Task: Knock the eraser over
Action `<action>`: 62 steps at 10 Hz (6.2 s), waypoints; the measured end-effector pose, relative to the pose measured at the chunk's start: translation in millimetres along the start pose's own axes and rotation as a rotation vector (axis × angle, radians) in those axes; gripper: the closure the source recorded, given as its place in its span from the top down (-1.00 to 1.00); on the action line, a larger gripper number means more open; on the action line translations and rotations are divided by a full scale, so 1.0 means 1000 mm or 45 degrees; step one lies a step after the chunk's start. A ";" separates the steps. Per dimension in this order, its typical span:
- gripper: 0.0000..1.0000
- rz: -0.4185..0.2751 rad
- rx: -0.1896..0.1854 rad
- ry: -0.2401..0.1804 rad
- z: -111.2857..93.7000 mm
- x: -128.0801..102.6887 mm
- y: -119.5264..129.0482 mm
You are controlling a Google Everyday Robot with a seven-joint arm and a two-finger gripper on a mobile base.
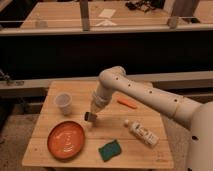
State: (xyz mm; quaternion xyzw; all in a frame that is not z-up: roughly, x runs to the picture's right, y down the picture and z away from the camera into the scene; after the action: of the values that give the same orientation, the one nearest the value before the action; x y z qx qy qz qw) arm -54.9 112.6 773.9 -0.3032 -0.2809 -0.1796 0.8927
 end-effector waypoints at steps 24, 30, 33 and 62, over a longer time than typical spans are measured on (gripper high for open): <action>-0.86 -0.010 0.053 -0.075 -0.005 -0.013 -0.027; -0.86 -0.031 0.068 -0.093 -0.009 -0.014 -0.033; -0.86 -0.039 0.072 -0.100 -0.008 -0.015 -0.036; -0.86 -0.164 0.094 -0.140 -0.011 -0.023 -0.066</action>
State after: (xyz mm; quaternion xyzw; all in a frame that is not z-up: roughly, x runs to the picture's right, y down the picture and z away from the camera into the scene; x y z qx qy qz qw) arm -101.0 59.2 781.2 -0.2609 -0.3546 -0.2092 0.8732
